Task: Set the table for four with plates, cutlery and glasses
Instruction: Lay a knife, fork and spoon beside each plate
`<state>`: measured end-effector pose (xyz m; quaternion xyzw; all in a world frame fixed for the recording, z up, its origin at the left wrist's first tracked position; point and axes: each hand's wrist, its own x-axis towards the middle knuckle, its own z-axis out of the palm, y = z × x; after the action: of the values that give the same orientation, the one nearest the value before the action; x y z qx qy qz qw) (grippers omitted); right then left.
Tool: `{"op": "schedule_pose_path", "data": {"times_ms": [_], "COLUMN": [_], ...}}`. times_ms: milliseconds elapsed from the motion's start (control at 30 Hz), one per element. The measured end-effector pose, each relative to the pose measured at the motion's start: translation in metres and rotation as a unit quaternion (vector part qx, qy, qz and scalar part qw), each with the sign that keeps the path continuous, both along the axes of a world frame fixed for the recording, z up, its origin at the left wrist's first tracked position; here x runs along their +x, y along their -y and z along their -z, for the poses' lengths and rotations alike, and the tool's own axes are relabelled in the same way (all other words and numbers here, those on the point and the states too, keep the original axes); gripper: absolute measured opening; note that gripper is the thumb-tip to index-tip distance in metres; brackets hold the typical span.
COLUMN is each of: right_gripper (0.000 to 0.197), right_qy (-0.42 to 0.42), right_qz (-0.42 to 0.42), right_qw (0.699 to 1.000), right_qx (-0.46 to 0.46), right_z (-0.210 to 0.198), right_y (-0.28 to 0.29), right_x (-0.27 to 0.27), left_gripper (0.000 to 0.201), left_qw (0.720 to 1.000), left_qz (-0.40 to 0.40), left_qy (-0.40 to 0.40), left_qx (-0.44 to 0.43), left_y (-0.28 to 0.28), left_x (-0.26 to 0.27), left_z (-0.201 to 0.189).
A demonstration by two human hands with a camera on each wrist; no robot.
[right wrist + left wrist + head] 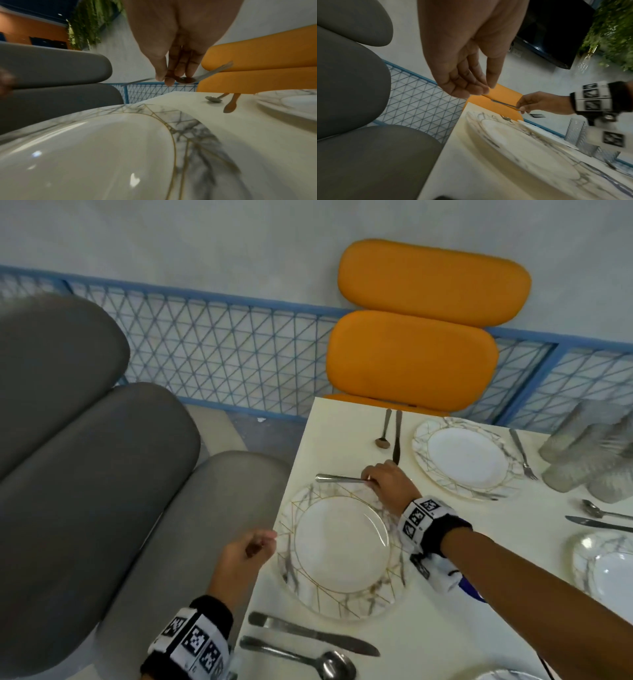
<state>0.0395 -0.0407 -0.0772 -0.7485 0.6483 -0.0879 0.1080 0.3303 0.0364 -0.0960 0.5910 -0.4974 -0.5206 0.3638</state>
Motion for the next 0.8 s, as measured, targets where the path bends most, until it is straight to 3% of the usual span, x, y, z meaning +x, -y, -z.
{"op": "schedule_pose_path", "data": {"times_ms": [267, 533, 667, 800], "right_gripper": [0.024, 0.033, 0.039, 0.037], "right_qy": [-0.060, 0.030, 0.012, 0.017], "right_qz": [0.062, 0.110, 0.082, 0.113], "right_qw": [0.994, 0.991, 0.991, 0.982], "right_qx": [0.070, 0.071, 0.102, 0.149], "right_z": [0.026, 0.034, 0.031, 0.035], "right_y": [0.060, 0.064, 0.053, 0.052], "right_x": [0.027, 0.038, 0.046, 0.048], "left_gripper": [0.021, 0.023, 0.024, 0.023], "left_qw": [1.000, 1.000, 1.000, 1.000], "left_qz": [0.003, -0.004, -0.008, -0.008], "left_qy": [-0.026, -0.017, -0.018, -0.024], "left_qx": [-0.010, -0.002, 0.001, 0.008], "left_y": [0.003, 0.012, 0.010, 0.008], "left_x": [0.029, 0.047, 0.048, 0.047], "left_z": [0.017, 0.034, 0.036, 0.038]}}
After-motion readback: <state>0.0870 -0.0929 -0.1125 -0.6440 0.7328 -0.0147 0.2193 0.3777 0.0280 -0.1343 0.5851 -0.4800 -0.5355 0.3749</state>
